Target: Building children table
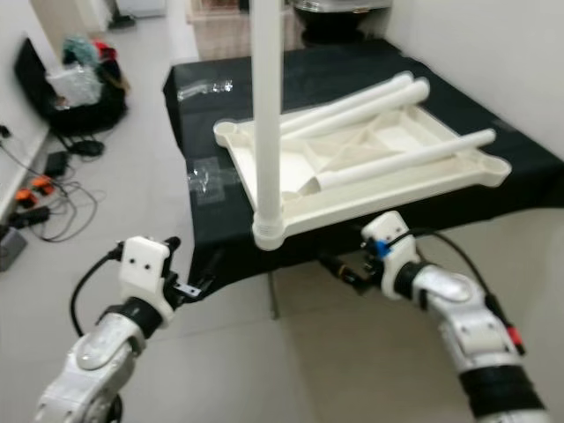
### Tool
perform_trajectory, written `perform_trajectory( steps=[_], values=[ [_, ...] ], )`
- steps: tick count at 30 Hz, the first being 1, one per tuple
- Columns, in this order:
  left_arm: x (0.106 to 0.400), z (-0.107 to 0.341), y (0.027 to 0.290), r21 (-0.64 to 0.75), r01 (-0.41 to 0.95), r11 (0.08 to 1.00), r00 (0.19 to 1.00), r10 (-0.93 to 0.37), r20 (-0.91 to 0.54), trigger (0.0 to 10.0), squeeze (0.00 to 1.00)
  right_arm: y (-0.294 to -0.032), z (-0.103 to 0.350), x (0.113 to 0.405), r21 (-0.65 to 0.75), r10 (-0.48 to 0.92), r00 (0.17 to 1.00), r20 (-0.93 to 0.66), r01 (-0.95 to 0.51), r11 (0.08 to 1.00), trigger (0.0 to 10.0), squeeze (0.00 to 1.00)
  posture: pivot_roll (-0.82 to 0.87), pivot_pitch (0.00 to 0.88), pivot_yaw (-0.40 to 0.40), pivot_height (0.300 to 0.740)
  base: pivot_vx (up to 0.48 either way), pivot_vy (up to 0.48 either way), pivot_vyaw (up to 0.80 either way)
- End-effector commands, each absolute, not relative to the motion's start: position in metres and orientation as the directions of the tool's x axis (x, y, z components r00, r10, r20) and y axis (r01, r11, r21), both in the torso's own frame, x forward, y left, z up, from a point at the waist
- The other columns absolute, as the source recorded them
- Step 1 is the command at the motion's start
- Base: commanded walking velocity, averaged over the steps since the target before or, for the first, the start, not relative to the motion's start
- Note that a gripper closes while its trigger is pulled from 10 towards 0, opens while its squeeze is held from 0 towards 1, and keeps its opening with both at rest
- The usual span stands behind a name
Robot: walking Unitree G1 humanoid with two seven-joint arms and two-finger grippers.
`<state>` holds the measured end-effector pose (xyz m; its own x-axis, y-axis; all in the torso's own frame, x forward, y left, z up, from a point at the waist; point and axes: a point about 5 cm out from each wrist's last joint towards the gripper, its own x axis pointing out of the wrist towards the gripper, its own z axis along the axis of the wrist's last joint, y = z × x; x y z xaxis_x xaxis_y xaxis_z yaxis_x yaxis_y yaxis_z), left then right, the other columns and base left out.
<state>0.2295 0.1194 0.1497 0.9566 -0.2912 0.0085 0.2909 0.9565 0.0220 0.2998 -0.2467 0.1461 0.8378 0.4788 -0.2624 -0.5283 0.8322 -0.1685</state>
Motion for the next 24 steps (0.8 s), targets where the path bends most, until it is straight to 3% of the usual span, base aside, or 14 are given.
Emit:
perform_trajectory(
  steps=[1, 4, 5, 7, 9, 15, 17, 20, 24],
  values=[
    [0.230, 0.146, 0.125, 0.029, 0.268, 0.963, 0.963, -0.268, -0.013, 10.0, 0.00, -0.251, 0.149, 0.303, -0.166, 0.449, 0.866, -0.221, -0.487, 0.857, 10.0, 0.00, 0.00, 0.080, -0.039, 0.740, 0.000, 0.000, 0.00],
    [0.230, 0.146, 0.125, 0.026, 0.270, 0.962, 0.963, -0.270, -0.010, 10.0, 0.00, -0.252, 0.155, 0.309, -0.141, 0.410, 0.895, -0.178, -0.435, 0.889, 10.0, 0.00, 0.00, 0.081, -0.041, 0.740, 0.000, 0.000, 0.00],
    [0.229, 0.147, 0.123, 0.025, 0.280, 0.960, 0.960, -0.280, -0.007, 10.0, 0.00, -0.249, 0.169, 0.321, -0.096, 0.319, 0.946, -0.062, -0.324, 0.941, 10.0, 0.00, 0.00, 0.086, -0.039, 0.740, 0.000, 0.000, 0.00],
    [0.228, 0.147, 0.120, 0.021, 0.291, 0.956, 0.957, -0.291, -0.005, 10.0, 0.00, -0.247, 0.177, 0.327, -0.091, 0.255, 0.967, 0.004, -0.254, 0.963, 10.0, 0.00, 0.01, 0.086, -0.038, 0.740, 0.000, 0.000, 0.00],
    [0.228, 0.148, 0.119, 0.019, 0.295, 0.955, 0.955, -0.295, -0.004, 10.0, 0.00, -0.246, 0.179, 0.329, -0.099, 0.227, 0.974, 0.025, -0.224, 0.970, 10.0, 0.00, 0.01, 0.087, -0.037, 0.740, 0.000, 0.000, 0.00],
    [0.227, 0.150, 0.116, 0.016, 0.319, 0.948, 0.948, -0.319, 0.004, 10.0, 0.00, -0.249, 0.188, 0.342, -0.094, 0.079, 0.994, 0.071, -0.072, 0.993, 10.0, 0.00, 0.01, 0.087, -0.040, 0.740, 0.000, 0.000, 0.78],
    [0.227, 0.150, 0.115, 0.011, 0.321, 0.947, 0.947, -0.321, 0.001, 10.0, 0.00, -0.253, 0.192, 0.347, -0.050, 0.000, 0.997, 0.082, 0.004, 0.999, 10.0, 0.00, 0.01, 0.087, -0.040, 0.740, 0.000, 0.000, 0.00],
    [0.227, 0.150, 0.115, 0.011, 0.321, 0.947, 0.947, -0.321, 0.001, 10.0, 0.00, -0.253, 0.192, 0.347, -0.050, 0.000, 0.997, 0.082, 0.004, 0.999, 10.0, 0.00, 0.01, 0.087, -0.040, 0.740, 0.000, 0.000, 0.00],
    [0.226, 0.150, 0.115, 0.012, 0.323, 0.946, 0.947, -0.323, 0.001, 10.0, 0.00, -0.264, 0.199, 0.352, -0.088, -0.121, 0.988, 0.097, 0.130, 0.988, 10.0, 0.00, 0.01, 0.090, -0.044, 0.740, 0.000, 0.000, 0.00]
  ],
)
